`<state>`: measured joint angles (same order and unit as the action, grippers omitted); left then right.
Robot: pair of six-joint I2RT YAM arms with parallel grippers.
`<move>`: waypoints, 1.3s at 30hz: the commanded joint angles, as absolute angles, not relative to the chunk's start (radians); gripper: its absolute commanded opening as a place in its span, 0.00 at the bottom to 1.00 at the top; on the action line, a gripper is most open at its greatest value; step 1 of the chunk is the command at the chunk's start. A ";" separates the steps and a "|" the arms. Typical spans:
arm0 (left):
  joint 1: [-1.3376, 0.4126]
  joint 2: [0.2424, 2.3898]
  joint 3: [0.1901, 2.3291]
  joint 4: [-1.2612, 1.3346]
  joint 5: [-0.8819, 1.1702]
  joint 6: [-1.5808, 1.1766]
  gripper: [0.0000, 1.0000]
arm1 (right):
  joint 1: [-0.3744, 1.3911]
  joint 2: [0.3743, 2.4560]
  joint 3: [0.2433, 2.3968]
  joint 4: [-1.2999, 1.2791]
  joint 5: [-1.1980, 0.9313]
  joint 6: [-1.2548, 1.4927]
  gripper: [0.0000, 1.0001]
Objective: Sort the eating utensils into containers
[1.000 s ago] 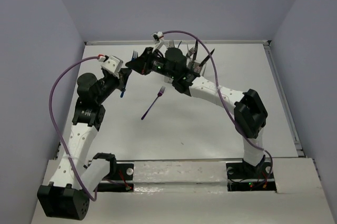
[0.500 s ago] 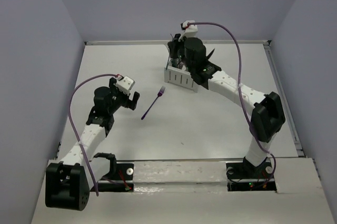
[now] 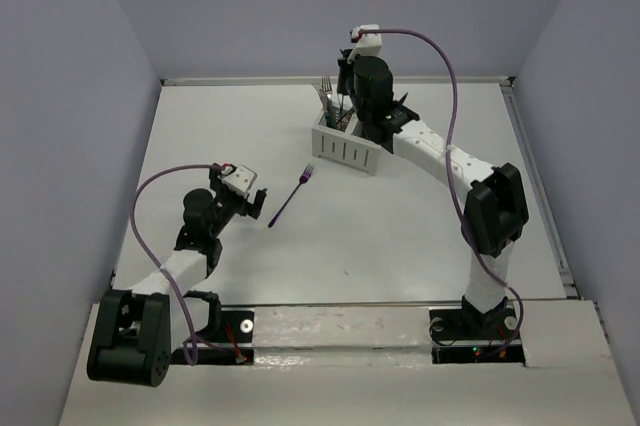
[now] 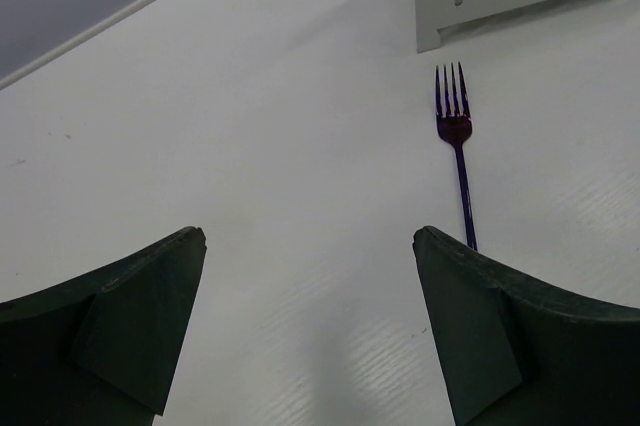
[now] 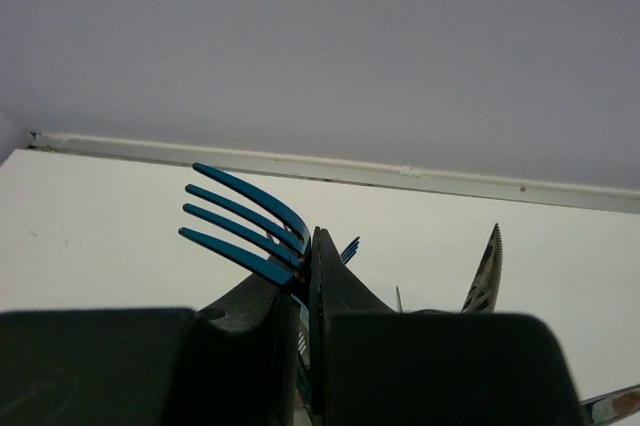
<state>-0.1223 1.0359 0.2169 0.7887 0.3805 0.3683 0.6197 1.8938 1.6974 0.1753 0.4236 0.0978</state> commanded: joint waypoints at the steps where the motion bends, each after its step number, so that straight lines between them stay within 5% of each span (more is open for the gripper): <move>1: -0.110 1.046 0.206 0.998 0.356 0.361 0.99 | 0.607 1.937 1.758 0.190 0.442 0.084 0.00; 11: -0.103 1.049 0.156 1.077 0.361 0.367 0.99 | 0.607 1.985 1.674 0.173 0.423 0.198 0.02; 13: -0.101 1.051 0.158 1.075 0.360 0.367 0.99 | 0.607 1.982 1.669 0.155 0.400 0.199 0.30; 16: -0.101 1.051 0.158 1.074 0.364 0.370 0.99 | 0.607 1.971 1.704 0.071 0.376 0.190 0.57; 19: -0.101 1.051 0.158 1.072 0.370 0.371 0.99 | 0.607 1.960 1.785 -0.066 0.397 0.190 0.66; 29: -0.101 1.054 0.153 1.089 0.347 0.362 0.99 | 0.840 1.787 1.666 -0.340 0.585 0.371 0.67; 39: -0.098 1.042 0.118 1.161 0.273 0.364 0.99 | 0.934 2.163 1.982 -0.765 0.486 0.604 0.68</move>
<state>-0.1028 1.0531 0.1371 1.0554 0.3023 0.3569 0.9558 2.0548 1.8656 -0.5266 0.5076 0.5034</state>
